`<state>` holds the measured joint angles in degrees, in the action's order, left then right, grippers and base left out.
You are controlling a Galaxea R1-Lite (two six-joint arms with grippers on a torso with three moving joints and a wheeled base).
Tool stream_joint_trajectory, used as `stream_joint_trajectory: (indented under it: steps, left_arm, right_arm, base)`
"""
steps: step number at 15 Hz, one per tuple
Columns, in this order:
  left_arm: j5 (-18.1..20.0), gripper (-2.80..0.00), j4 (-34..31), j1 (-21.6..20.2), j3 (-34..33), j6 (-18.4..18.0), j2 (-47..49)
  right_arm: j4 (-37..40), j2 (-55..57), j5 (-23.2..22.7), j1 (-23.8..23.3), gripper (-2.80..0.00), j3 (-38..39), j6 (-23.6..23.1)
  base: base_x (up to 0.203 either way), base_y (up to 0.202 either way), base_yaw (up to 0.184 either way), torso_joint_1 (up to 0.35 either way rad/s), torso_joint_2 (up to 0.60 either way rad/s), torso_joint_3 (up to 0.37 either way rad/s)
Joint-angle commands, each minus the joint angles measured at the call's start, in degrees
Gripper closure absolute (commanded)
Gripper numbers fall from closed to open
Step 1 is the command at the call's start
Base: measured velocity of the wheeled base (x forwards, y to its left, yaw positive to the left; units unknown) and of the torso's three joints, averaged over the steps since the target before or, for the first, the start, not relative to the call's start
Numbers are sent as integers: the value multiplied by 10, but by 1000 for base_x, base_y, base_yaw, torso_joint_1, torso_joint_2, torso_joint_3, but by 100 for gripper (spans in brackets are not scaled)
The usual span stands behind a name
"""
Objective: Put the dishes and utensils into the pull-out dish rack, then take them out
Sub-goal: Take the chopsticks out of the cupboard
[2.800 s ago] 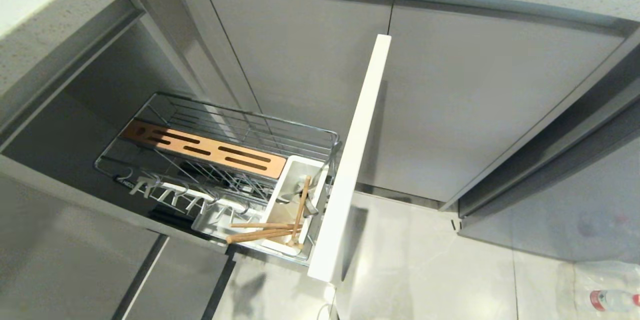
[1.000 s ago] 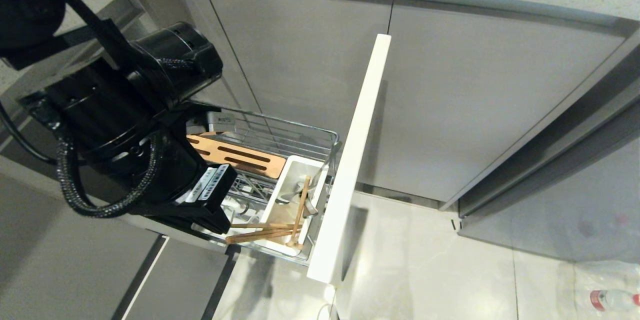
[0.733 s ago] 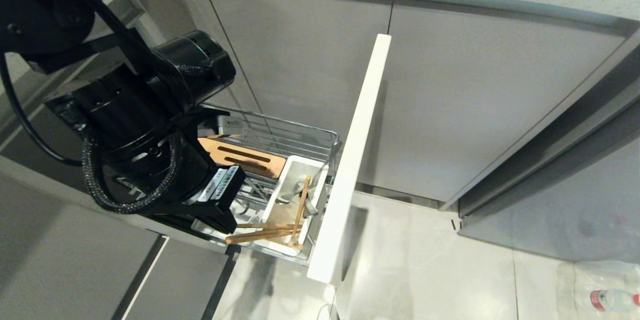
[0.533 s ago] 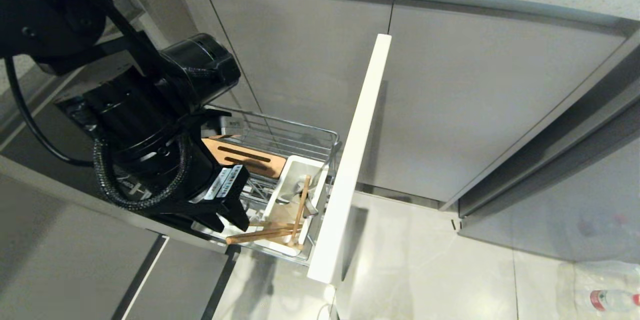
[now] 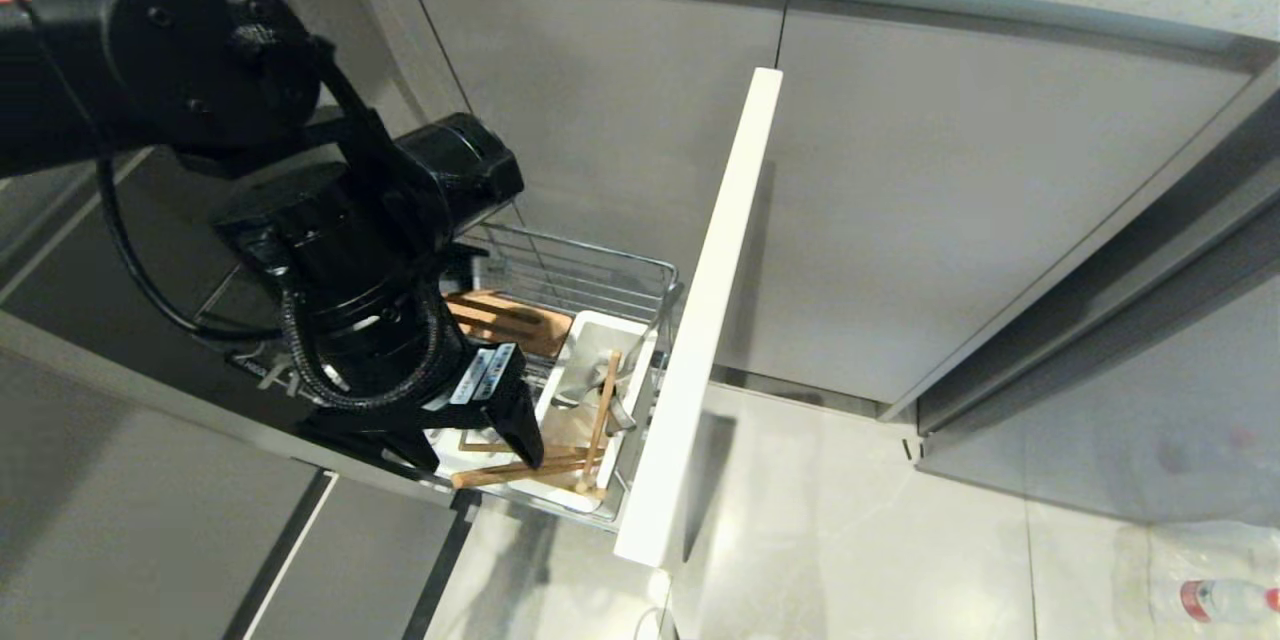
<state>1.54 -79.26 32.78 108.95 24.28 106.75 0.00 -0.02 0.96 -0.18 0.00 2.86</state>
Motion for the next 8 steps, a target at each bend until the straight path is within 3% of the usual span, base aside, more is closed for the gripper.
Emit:
stream_joint_trajectory:
  steps: [1, 5, 8]
  left_arm:
    - [1, -280, -5, -3, 3, 2, 25]
    - [5, -280, -60, -8, 22, -5, 56]
    - [28, -280, -75, -13, 24, -30, 67]
  right_arm:
    - [0, 0, 0, 0, 0, 1, 0]
    - [0, 0, 0, 0, 0, 1, 0]
    - [0, 0, 0, 0, 0, 1, 0]
  base:
    - [0, 0, 0, 0, 0, 0]
    - [0, 0, 0, 0, 0, 0]
    - [0, 0, 0, 0, 0, 0]
